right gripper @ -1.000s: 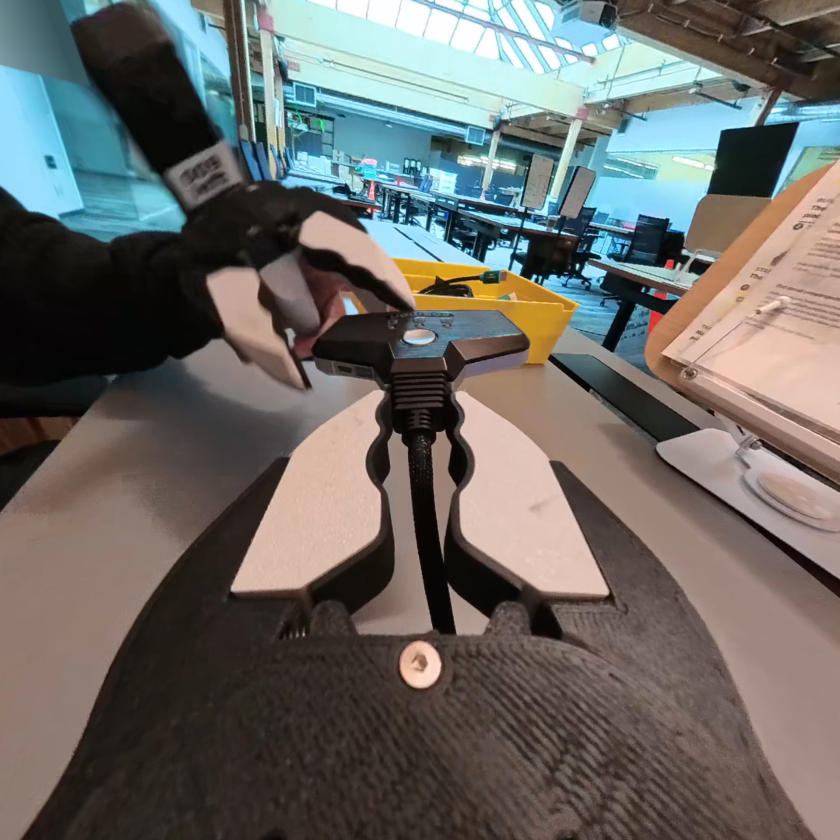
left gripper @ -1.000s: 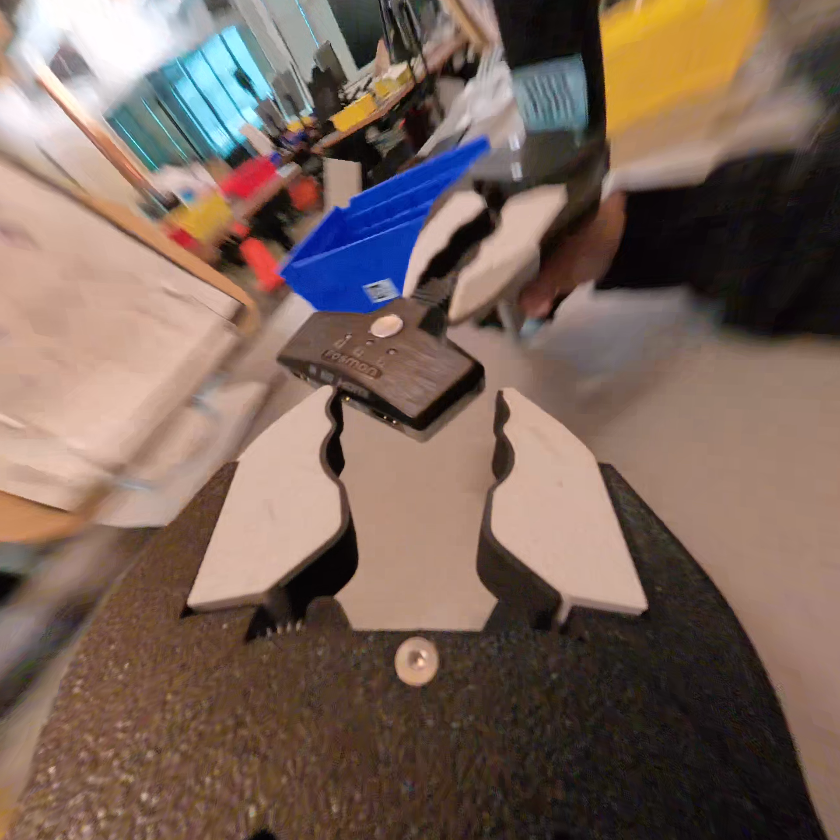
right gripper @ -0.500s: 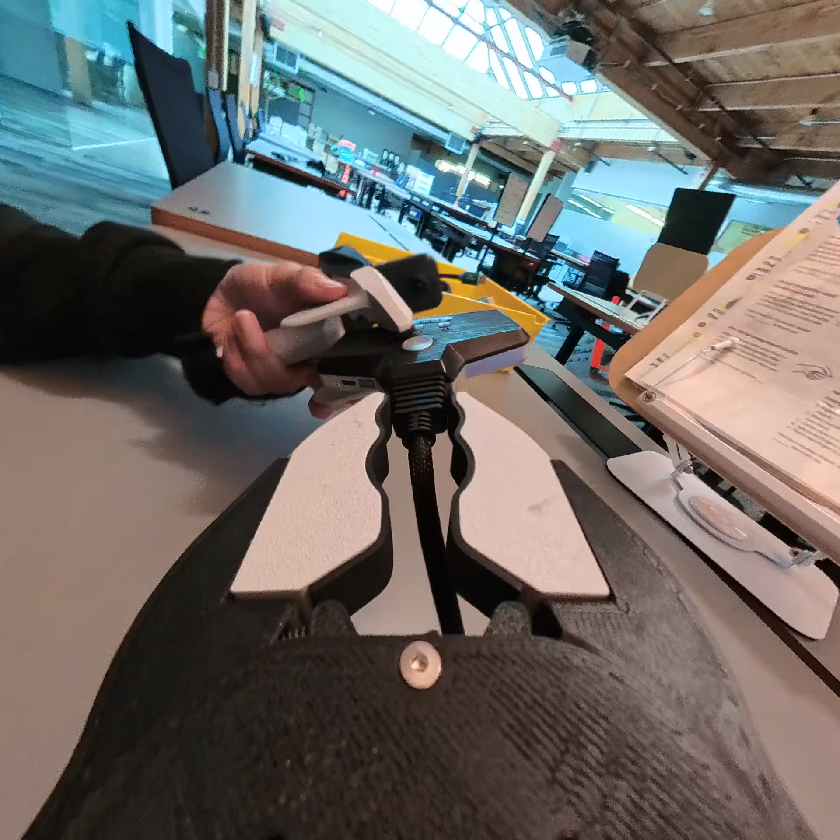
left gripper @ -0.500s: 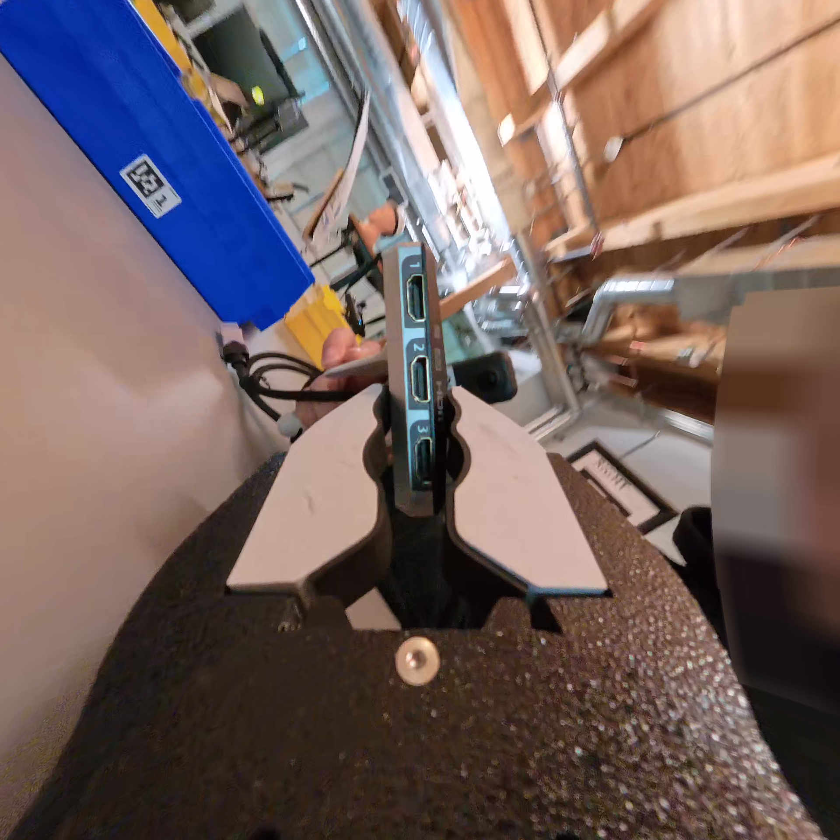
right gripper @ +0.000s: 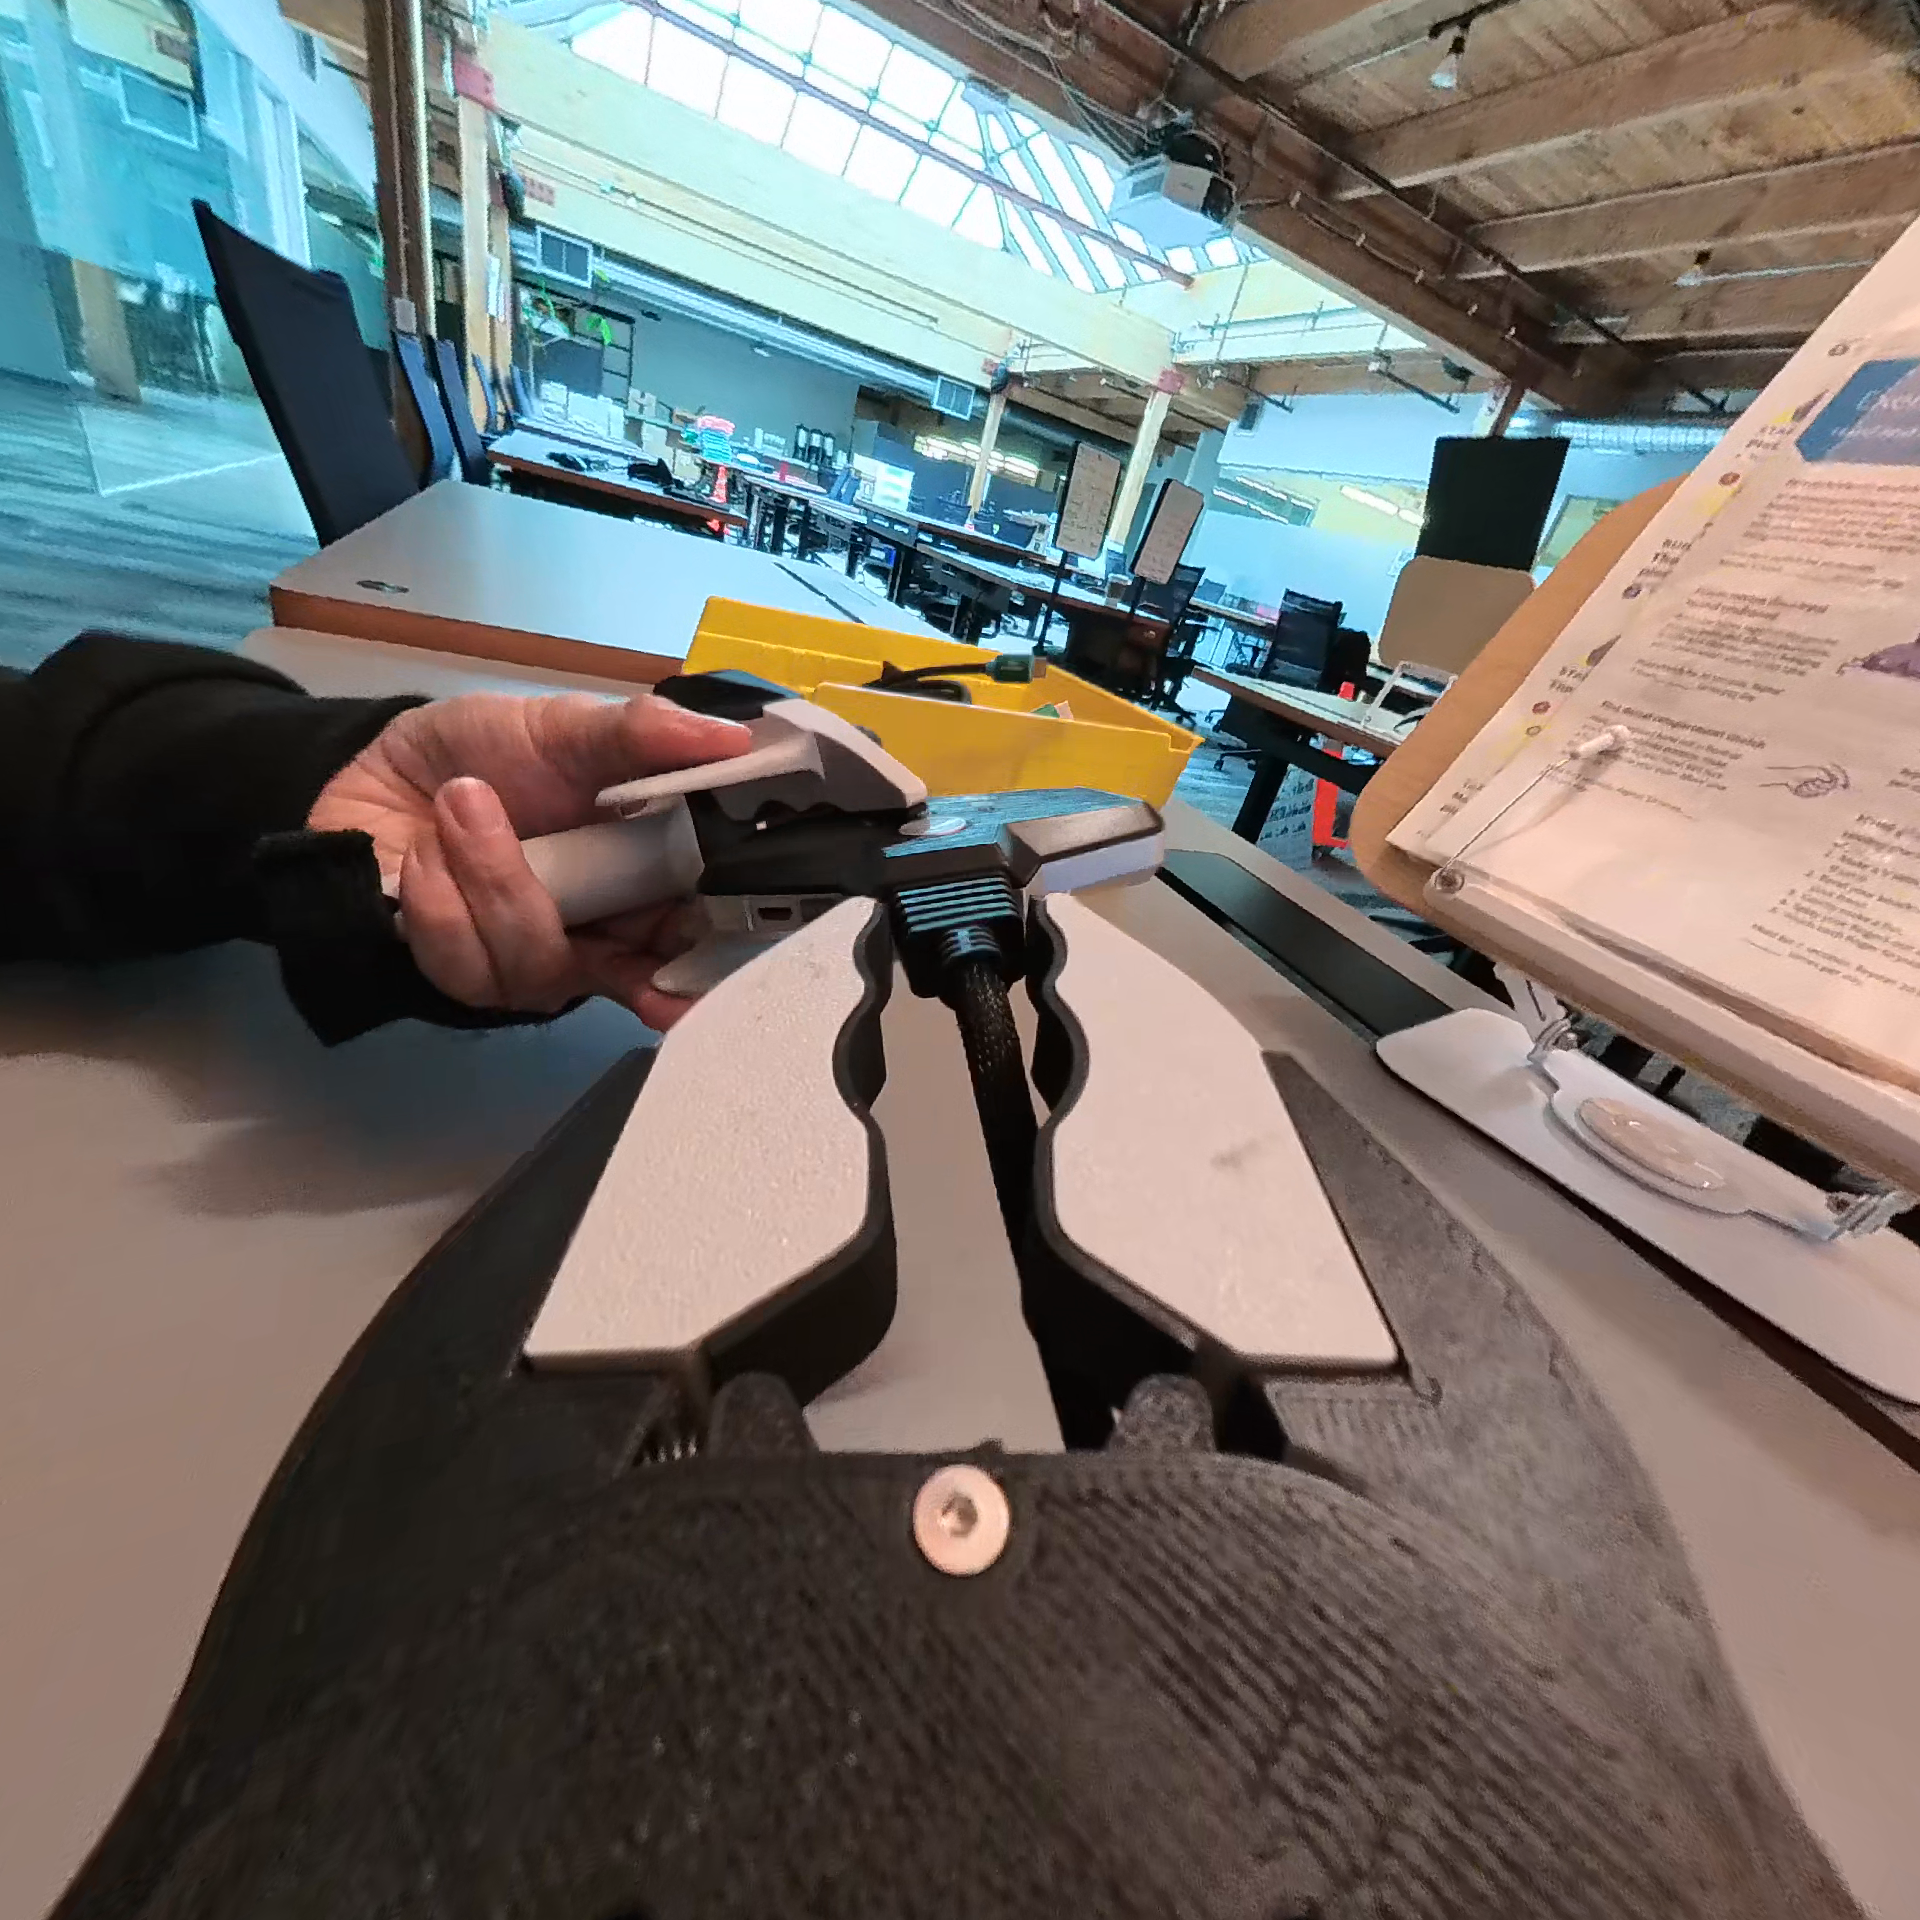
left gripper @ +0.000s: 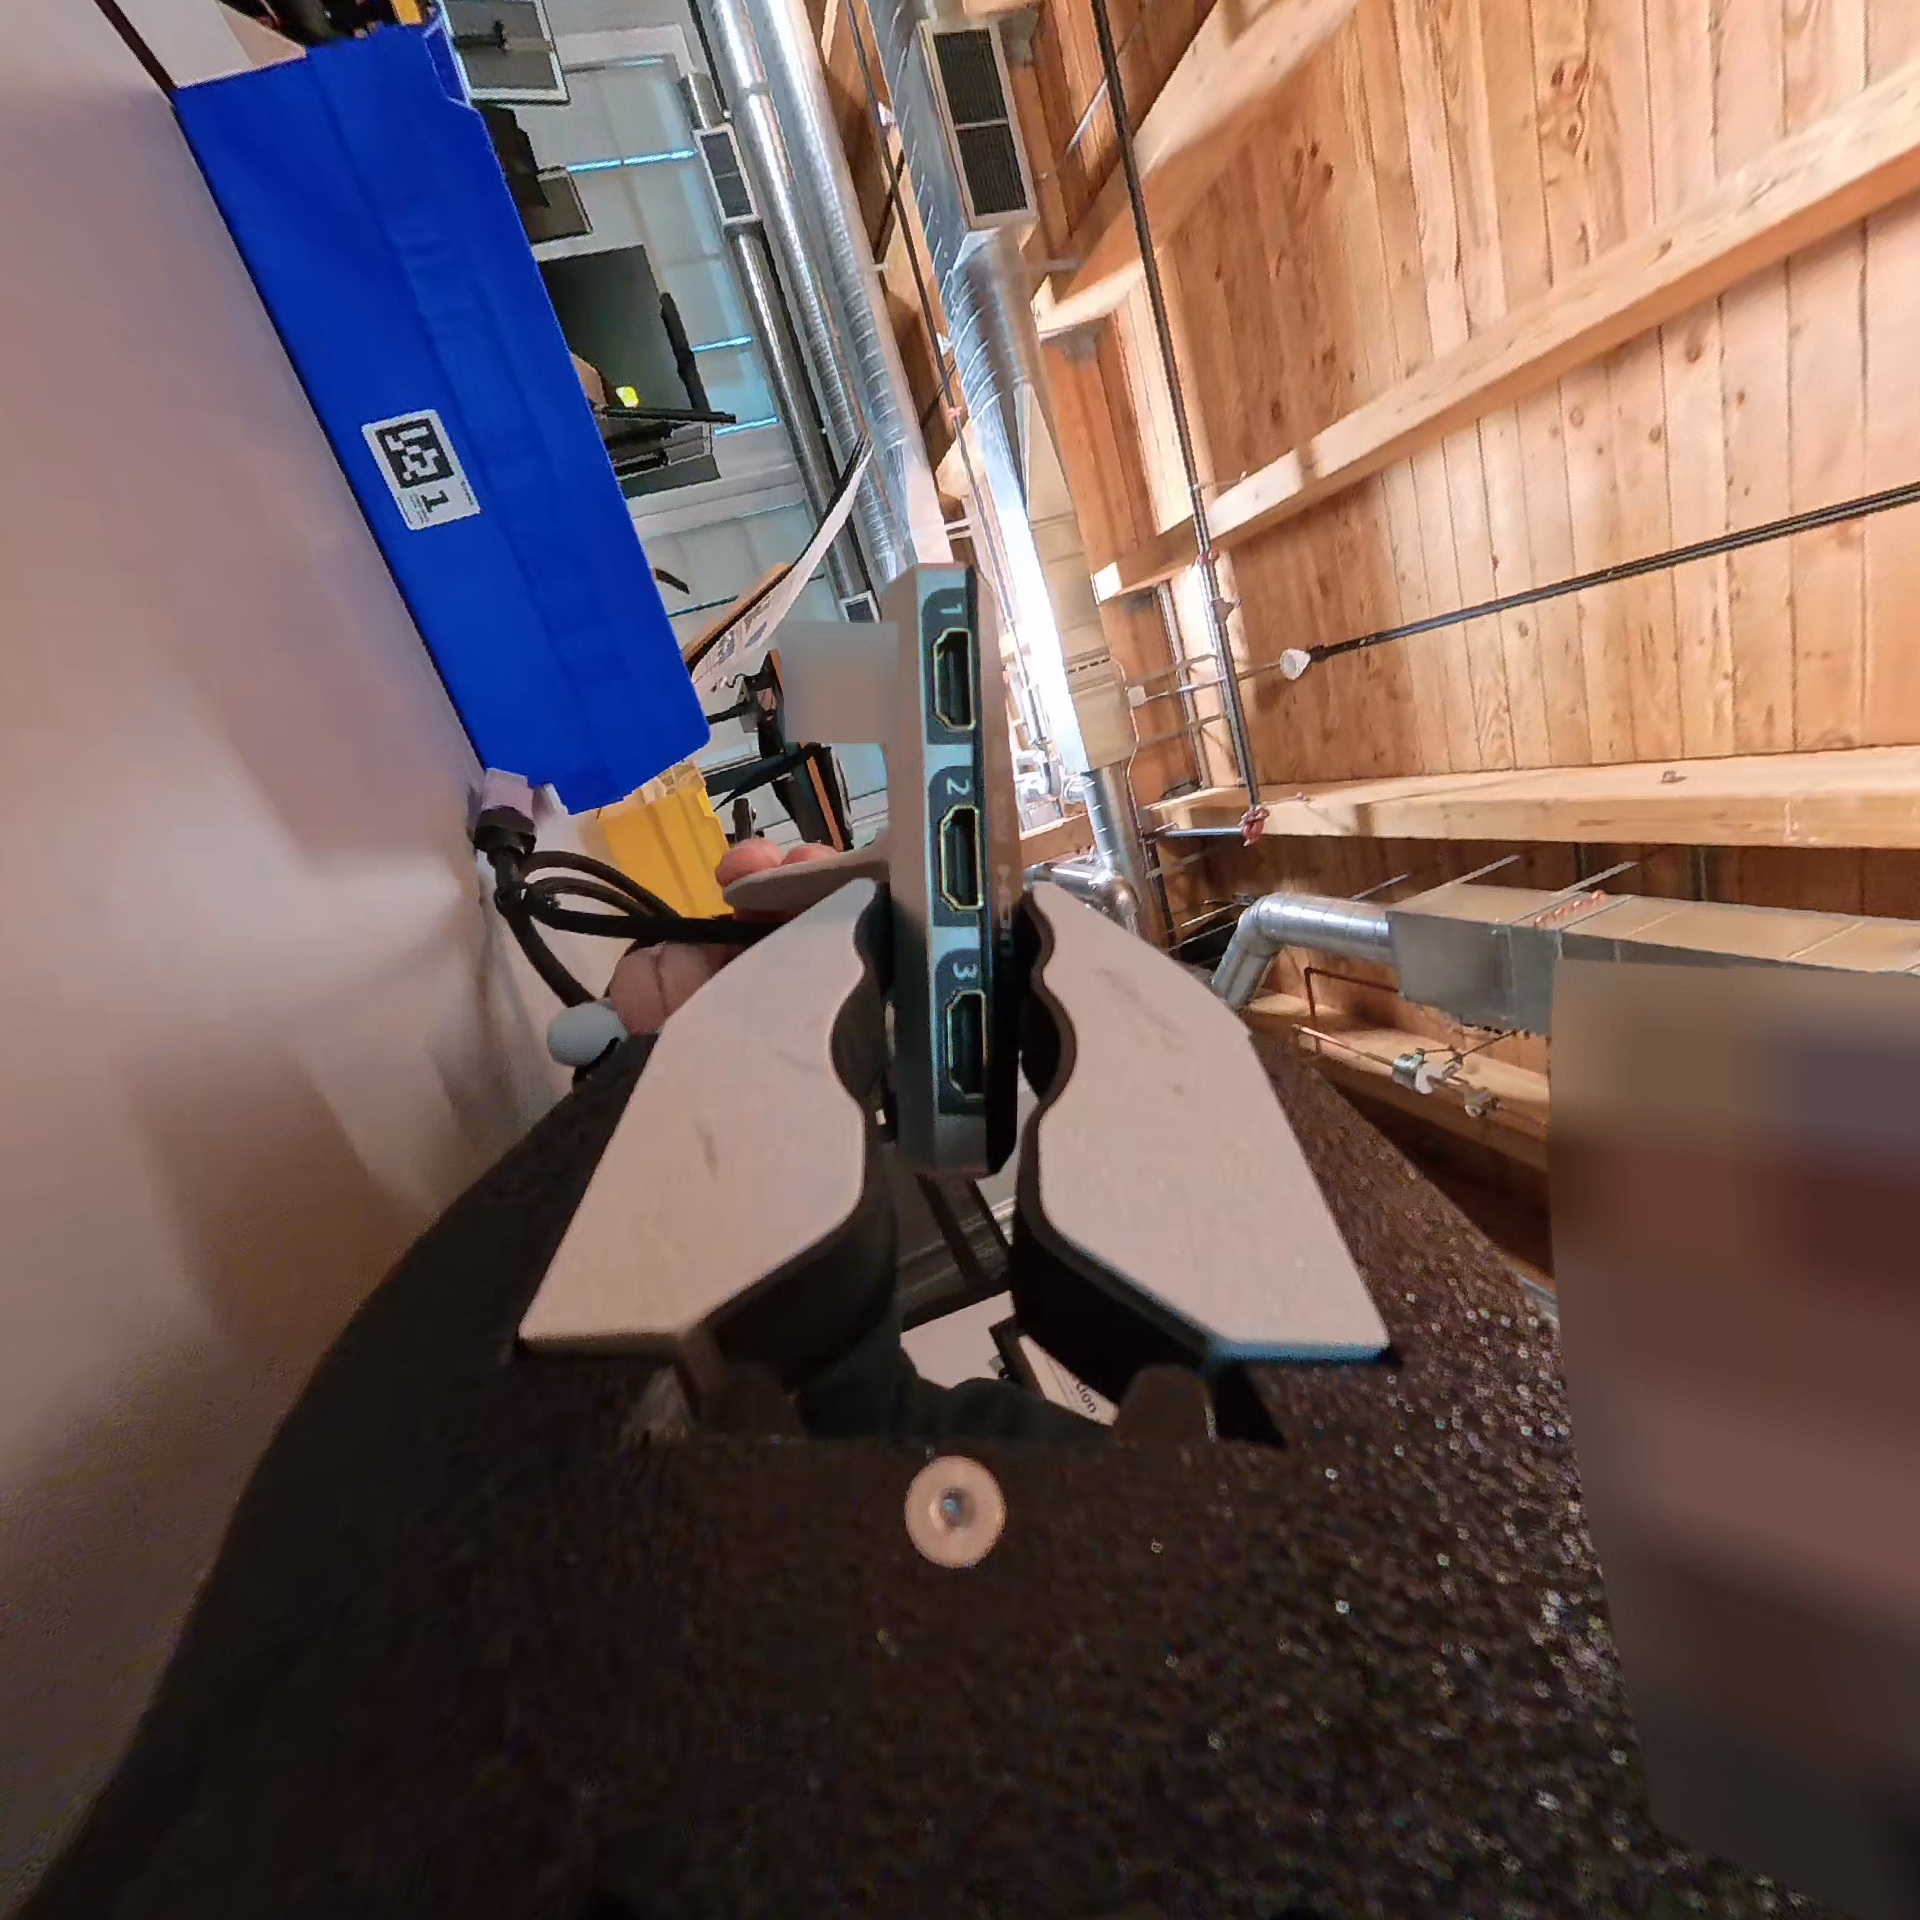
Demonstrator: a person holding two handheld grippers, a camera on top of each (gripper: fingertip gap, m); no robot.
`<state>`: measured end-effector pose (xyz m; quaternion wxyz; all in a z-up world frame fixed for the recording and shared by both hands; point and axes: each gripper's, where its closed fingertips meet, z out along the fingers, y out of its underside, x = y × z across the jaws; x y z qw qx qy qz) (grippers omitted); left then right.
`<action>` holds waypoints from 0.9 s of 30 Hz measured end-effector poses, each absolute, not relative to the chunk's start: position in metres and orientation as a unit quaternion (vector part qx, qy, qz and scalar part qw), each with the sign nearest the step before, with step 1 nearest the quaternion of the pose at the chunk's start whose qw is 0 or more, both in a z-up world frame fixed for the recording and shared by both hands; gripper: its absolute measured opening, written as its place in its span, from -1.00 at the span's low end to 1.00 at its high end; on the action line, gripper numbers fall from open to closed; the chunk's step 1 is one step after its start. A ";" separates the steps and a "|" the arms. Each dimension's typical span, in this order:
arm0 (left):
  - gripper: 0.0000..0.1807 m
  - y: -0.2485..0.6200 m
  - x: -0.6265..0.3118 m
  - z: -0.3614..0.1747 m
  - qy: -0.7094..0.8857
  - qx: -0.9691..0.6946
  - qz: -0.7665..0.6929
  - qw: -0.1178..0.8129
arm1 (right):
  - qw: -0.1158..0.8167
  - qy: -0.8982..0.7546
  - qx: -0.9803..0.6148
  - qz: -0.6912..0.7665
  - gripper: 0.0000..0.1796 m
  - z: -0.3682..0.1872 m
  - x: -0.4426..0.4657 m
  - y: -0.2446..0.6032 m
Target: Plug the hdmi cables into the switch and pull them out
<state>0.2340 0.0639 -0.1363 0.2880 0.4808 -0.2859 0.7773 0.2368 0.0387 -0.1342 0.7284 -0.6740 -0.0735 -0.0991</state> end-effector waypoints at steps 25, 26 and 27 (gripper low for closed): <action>-0.66 0.411 0.200 -0.113 -0.582 0.592 0.270 -0.487 | 0.794 0.037 -0.603 0.063 -0.75 -0.117 0.251 0.029; -0.67 0.434 0.202 -0.117 -0.600 0.588 0.233 -0.490 | 0.791 0.032 -0.607 0.068 -0.75 -0.118 0.248 0.030; -0.68 0.452 0.207 -0.121 -0.620 0.580 0.205 -0.487 | 0.789 0.029 -0.610 0.070 -0.74 -0.120 0.247 0.032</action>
